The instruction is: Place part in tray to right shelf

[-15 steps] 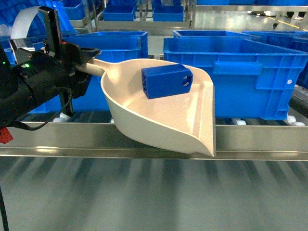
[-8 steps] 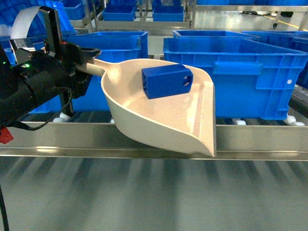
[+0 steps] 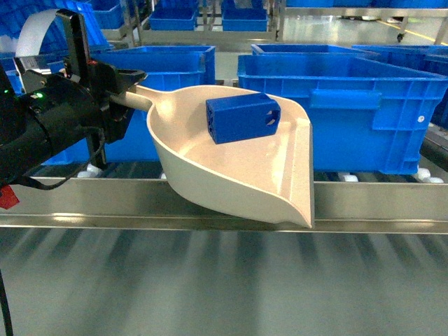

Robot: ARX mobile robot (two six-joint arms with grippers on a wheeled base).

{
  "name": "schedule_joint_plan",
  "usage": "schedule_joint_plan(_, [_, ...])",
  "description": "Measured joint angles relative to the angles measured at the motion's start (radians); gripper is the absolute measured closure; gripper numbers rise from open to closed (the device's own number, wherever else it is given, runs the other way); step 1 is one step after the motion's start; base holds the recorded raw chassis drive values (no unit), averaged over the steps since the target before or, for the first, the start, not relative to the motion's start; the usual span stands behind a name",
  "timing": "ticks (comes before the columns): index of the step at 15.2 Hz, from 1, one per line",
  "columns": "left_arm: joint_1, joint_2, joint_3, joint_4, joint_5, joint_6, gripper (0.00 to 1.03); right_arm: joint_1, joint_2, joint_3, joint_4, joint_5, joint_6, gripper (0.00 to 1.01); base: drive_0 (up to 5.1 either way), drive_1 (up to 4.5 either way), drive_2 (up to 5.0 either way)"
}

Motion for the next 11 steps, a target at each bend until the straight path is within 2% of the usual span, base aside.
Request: schedule_joint_plan(11, [0.0, 0.0, 0.0, 0.0, 0.0, 0.0, 0.89, 0.0, 0.0, 0.0, 0.0, 0.0, 0.0, 0.03, 0.0, 0.0, 0.0])
